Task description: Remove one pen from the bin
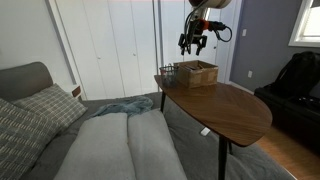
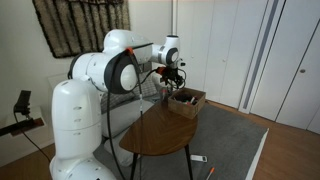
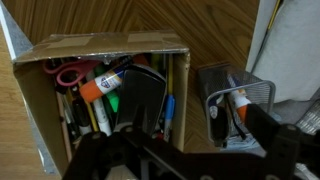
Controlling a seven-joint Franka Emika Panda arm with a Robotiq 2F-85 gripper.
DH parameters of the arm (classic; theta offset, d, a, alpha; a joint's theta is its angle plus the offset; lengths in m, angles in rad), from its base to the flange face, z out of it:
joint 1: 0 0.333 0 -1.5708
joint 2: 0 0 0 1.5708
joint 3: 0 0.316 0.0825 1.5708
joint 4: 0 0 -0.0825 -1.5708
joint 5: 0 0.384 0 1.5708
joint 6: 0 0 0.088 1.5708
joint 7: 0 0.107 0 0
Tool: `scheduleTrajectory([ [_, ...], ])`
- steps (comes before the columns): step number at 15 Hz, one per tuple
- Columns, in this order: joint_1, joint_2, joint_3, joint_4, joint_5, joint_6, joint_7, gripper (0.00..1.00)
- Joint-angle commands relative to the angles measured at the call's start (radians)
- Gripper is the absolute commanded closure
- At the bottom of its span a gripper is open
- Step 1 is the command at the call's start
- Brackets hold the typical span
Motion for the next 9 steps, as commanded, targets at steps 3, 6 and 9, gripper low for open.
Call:
scheduleTrajectory([
  [3,-0.013,0.023,0.021,0.018,0.098,0.016,-0.192,0.0],
  [6,-0.025,0.061,0.033,0.045,0.214,0.011,-0.281,0.0],
  [9,-0.032,0.091,0.034,0.056,0.266,0.011,-0.321,0.05],
])
